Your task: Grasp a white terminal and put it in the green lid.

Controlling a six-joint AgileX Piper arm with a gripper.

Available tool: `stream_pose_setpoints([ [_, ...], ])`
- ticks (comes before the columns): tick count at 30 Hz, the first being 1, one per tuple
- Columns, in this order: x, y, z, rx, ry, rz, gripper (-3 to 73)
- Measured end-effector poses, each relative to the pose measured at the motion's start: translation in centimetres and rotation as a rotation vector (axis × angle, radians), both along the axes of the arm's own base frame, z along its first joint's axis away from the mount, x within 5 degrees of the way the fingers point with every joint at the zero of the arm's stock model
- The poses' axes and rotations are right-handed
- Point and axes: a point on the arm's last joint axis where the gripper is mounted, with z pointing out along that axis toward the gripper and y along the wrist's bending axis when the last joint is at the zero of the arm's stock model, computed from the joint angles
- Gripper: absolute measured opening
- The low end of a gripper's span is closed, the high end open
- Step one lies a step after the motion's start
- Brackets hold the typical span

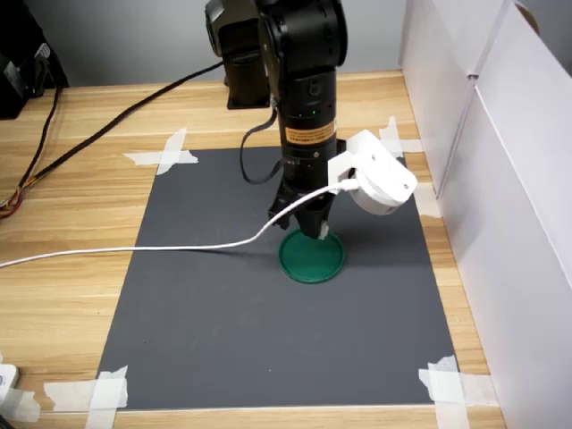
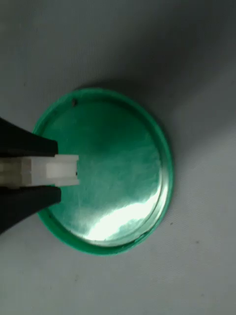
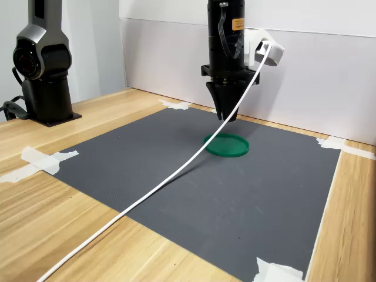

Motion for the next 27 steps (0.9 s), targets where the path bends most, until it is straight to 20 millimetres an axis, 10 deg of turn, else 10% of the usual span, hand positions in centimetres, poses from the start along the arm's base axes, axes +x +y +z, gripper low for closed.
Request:
stream_pose_setpoints([
  [7, 0.3, -0.2, -0.7, -0.038, 0.006, 0.006, 15.5],
  [18, 0.5, -0.1, -0.6, -0.03, -0.014, 0.001, 55.9],
  [27, -0.2, -0.3, 4.2, 0.07, -0.213, -0.027, 57.2],
])
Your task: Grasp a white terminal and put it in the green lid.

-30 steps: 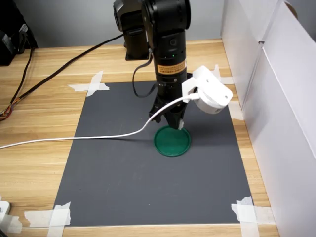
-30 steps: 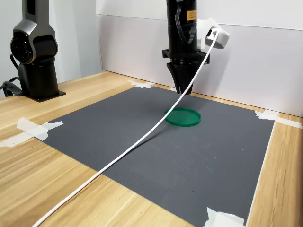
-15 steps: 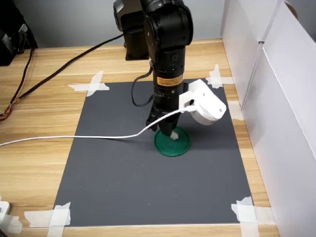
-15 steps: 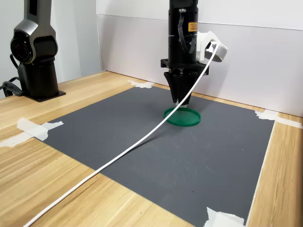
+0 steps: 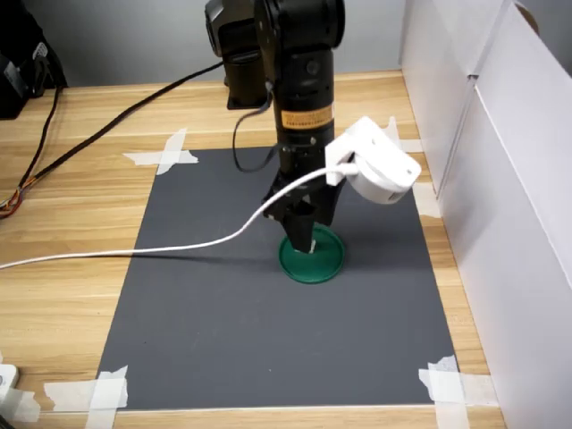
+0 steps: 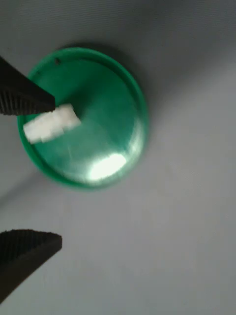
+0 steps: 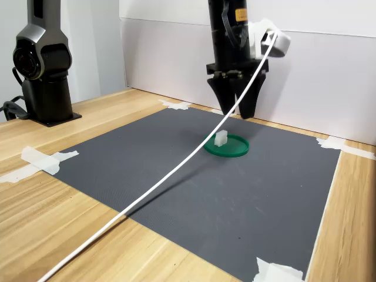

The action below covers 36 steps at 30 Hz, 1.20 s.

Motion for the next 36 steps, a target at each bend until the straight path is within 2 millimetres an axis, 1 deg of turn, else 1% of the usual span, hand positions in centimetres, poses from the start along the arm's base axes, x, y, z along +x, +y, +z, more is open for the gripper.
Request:
stream_pose_setpoints([
  [2, -0.3, -0.2, 1.5, 0.04, -0.055, -0.016, 53.7],
  [4, -0.7, -0.9, 3.2, 0.093, -0.115, -0.051, 46.7],
  [6, -1.0, -1.8, 5.0, 0.147, -0.18, -0.095, 36.7],
  [9, -1.8, -3.8, 7.9, 0.233, -0.292, -0.18, 18.9],
  [11, -2.6, -5.3, 10.0, 0.285, -0.375, -0.246, 7.5],
  [12, -3.1, -6.0, 11.1, 0.316, -0.414, -0.279, 3.7],
  [14, -4.4, -7.2, 13.2, 0.391, -0.49, -0.356, -0.1],
  [16, -6.0, -8.2, 15.1, 0.464, -0.549, -0.422, -1.4],
  [18, -7.5, -8.8, 16.6, 0.534, -0.596, -0.474, -1.8],
  [20, -9.3, -9.2, 17.6, 0.609, -0.642, -0.515, -2.0],
  [23, -12.1, -9.6, 17.1, 0.688, -0.684, -0.549, -1.9],
  [28, -17.5, -10.2, 13.7, 0.766, -0.755, -0.562, -1.9],
  [32, -21.6, -10.6, 9.5, 0.817, -0.759, -0.575, -2.0],
  [36, -24.8, -10.8, 5.1, 0.844, -0.725, -0.596, -2.0],
])
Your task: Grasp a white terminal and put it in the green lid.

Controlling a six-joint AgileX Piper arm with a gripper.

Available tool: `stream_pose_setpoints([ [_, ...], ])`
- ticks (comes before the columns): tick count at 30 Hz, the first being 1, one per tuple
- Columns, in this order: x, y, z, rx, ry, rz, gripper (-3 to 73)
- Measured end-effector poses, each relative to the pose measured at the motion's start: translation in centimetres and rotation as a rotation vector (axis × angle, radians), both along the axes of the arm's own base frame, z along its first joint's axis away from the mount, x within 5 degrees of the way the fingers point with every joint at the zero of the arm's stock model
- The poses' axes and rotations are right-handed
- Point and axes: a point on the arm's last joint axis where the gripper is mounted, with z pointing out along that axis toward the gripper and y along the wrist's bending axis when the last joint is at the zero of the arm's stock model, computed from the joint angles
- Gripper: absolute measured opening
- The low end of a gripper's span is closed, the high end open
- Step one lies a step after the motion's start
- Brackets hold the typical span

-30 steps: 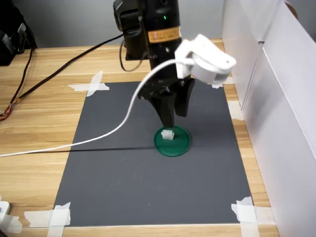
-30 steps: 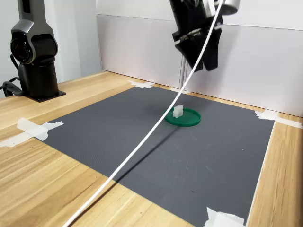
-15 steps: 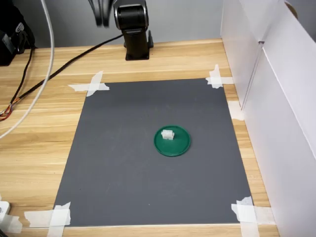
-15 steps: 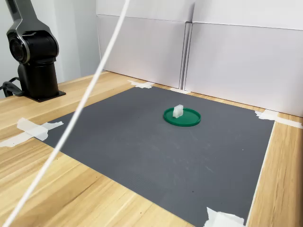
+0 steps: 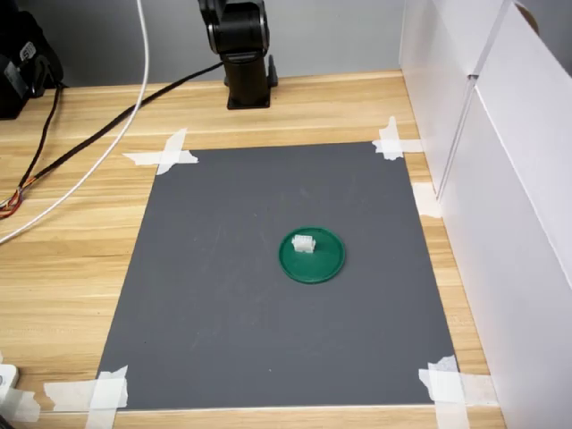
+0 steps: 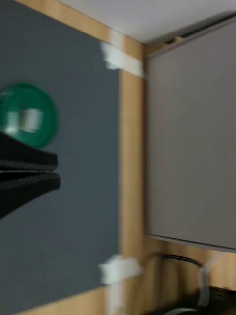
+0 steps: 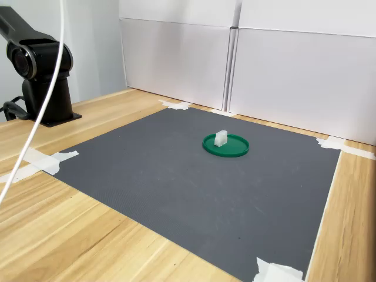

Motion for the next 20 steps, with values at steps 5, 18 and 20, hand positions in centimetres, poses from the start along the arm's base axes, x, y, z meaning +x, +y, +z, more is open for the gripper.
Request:
stream_pose_setpoints([
  [5, -3.2, -0.3, -4.1, 0.007, 0.013, 0.005, -2.0],
  [18, -4.9, -0.5, -9.4, -0.011, -0.003, 0.0, -2.0],
  [20, -4.8, -0.6, -10.0, -0.04, 0.014, -0.006, -2.0],
])
